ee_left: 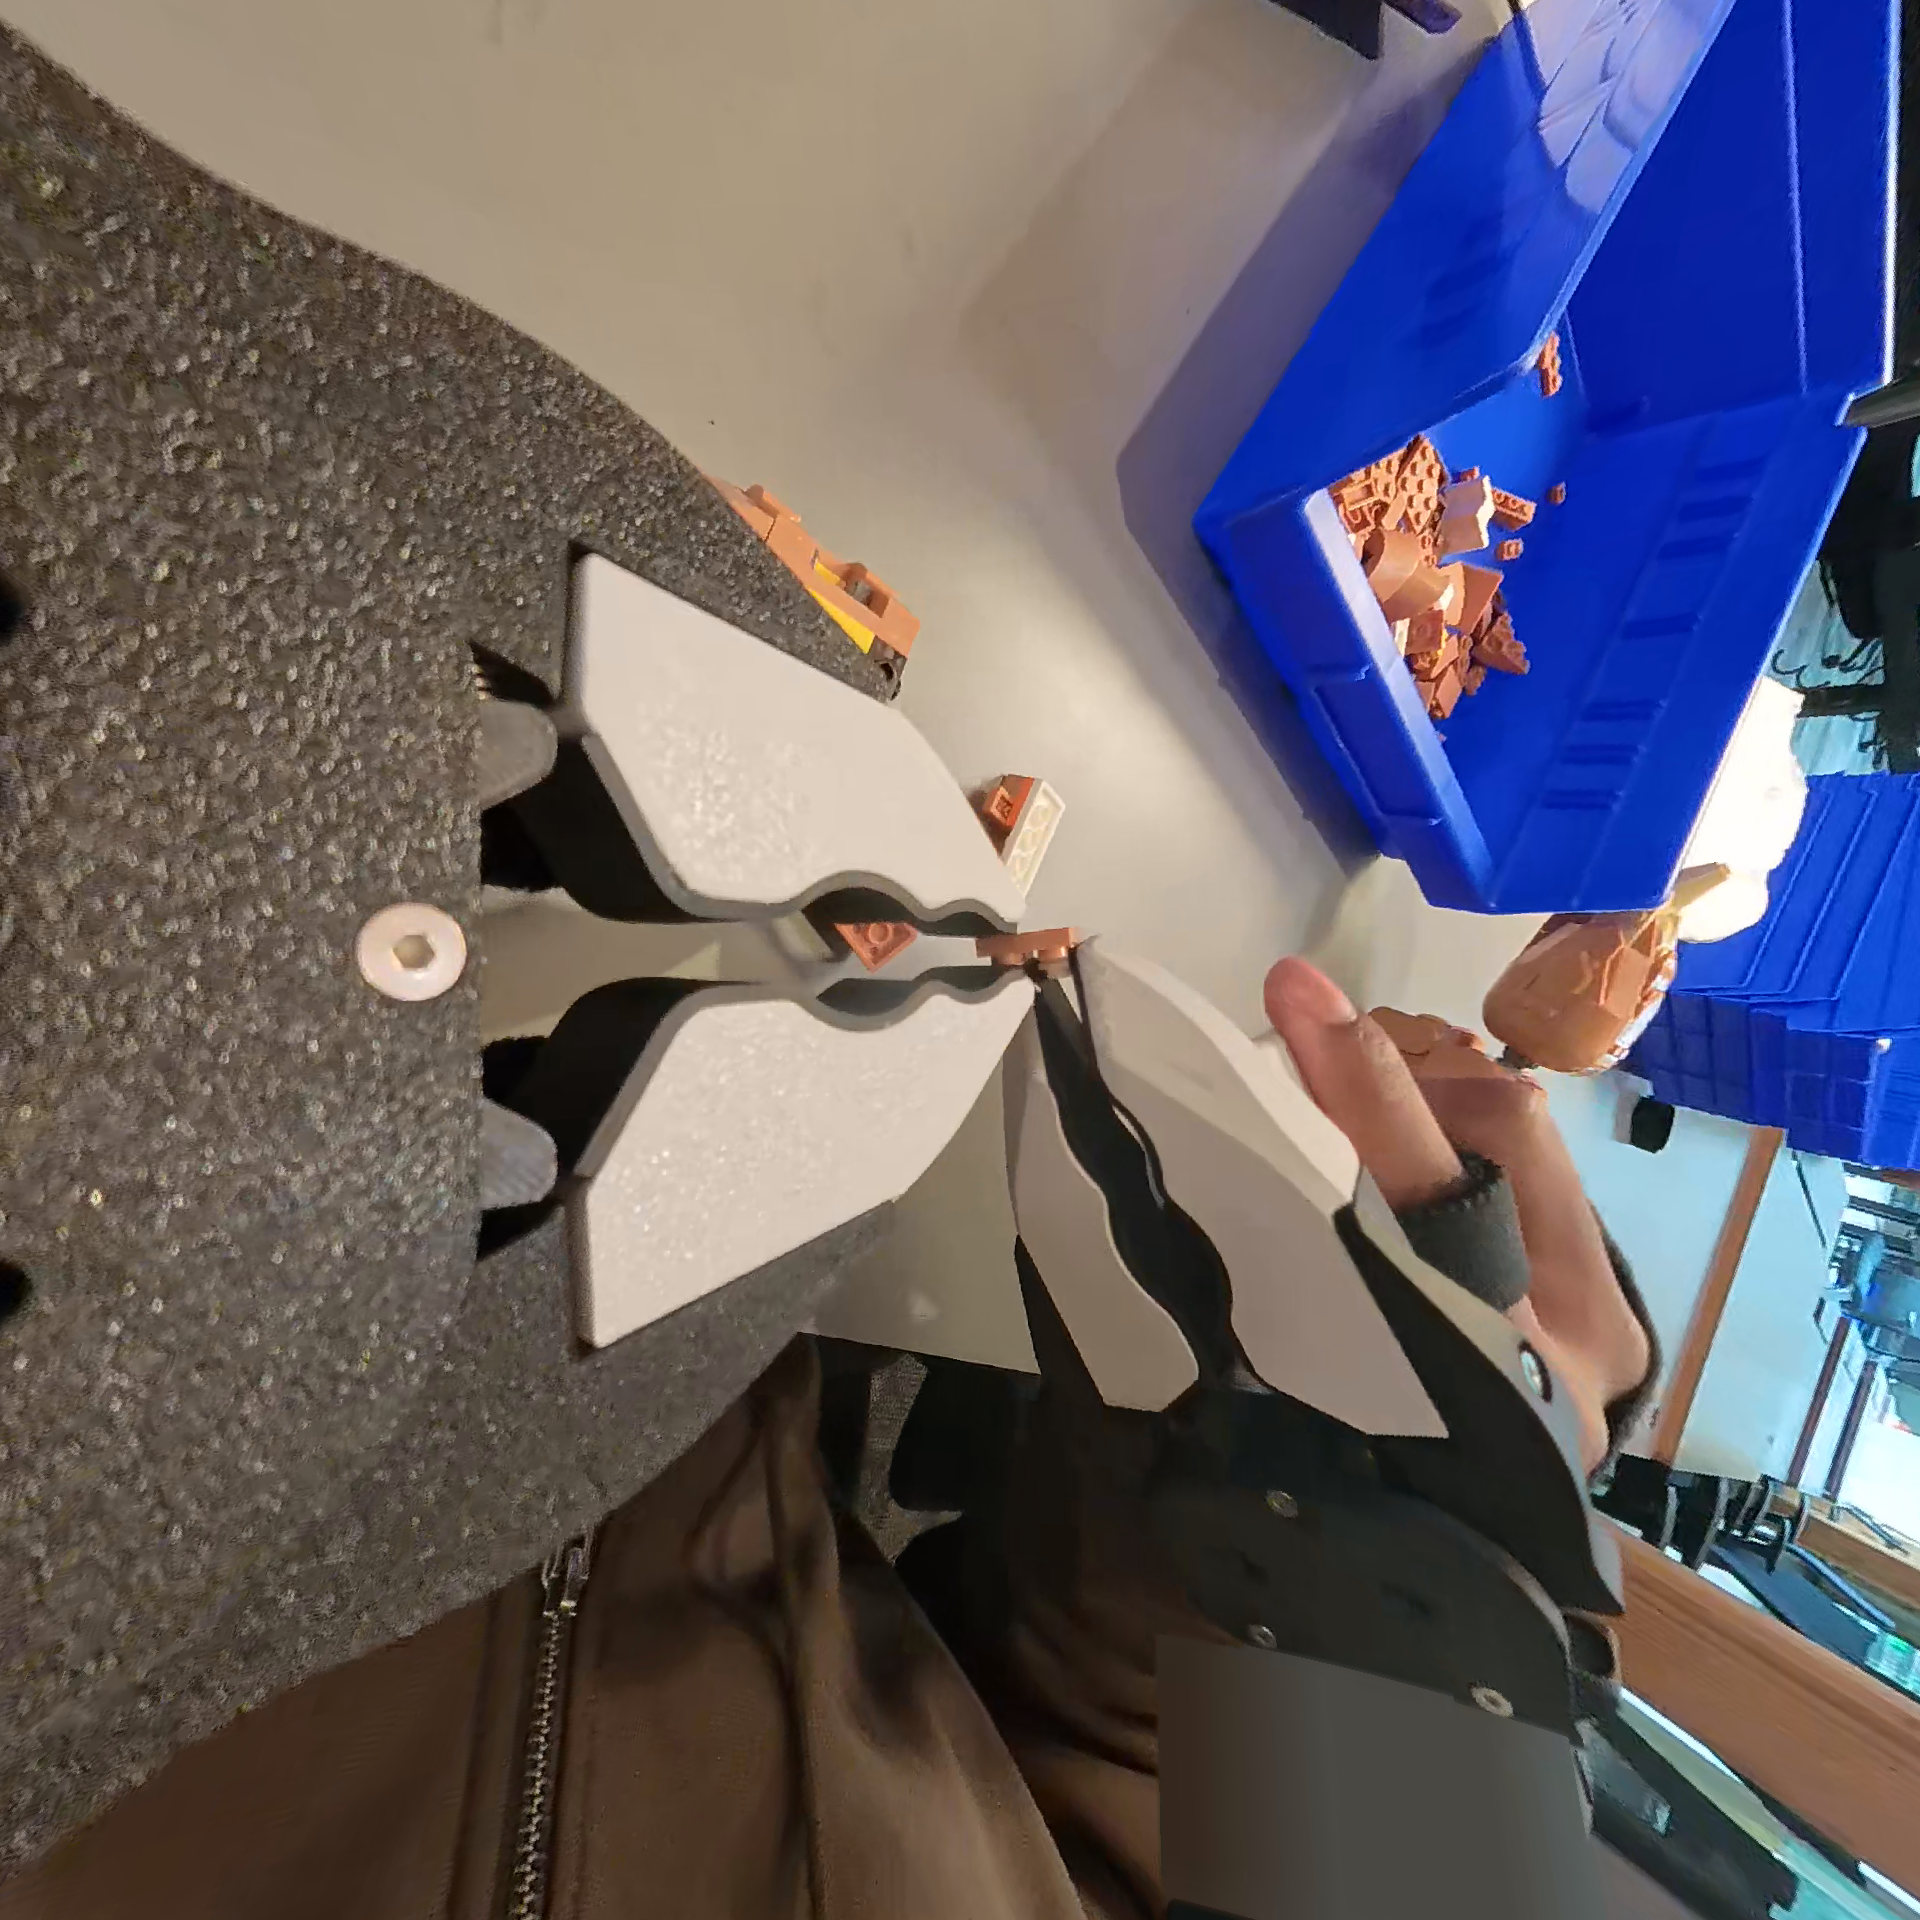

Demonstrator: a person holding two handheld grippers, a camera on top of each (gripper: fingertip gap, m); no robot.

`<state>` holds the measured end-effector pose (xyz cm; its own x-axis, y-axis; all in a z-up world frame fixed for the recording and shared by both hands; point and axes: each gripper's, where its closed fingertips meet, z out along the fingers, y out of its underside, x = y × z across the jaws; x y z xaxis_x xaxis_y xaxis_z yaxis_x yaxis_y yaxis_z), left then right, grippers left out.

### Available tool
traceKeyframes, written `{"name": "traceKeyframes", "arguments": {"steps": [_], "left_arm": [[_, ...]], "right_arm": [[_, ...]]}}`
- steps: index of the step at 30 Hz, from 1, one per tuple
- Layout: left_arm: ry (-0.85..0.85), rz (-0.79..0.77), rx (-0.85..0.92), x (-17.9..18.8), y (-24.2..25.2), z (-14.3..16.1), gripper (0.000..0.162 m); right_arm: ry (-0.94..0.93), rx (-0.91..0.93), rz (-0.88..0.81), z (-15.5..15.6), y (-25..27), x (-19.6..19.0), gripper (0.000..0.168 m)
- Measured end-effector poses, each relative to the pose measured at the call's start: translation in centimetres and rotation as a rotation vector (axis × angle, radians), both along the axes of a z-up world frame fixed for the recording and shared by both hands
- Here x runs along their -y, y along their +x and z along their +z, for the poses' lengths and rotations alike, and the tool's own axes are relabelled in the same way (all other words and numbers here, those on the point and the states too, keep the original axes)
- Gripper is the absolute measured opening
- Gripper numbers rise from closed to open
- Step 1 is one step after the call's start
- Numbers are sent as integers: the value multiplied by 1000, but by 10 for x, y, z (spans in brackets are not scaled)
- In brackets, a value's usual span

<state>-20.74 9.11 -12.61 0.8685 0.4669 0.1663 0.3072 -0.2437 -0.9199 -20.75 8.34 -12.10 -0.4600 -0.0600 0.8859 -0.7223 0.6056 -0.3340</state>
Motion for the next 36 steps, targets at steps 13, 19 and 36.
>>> {"name": "traceKeyframes", "arguments": {"steps": [13, 19, 36], "left_arm": [[189, -26, 75, 0, -3, 13, 5], [179, 40, 45, 6, -11, 13, 5], [355, 16, 75, 19, -10, 23, 4]], "right_arm": [[-224, 37, -7, 12, -2, 0, 6], [-336, 149, 76, 23, 10, -1, 6], [-502, 392, -768, 9, -157, -107, 32]]}}
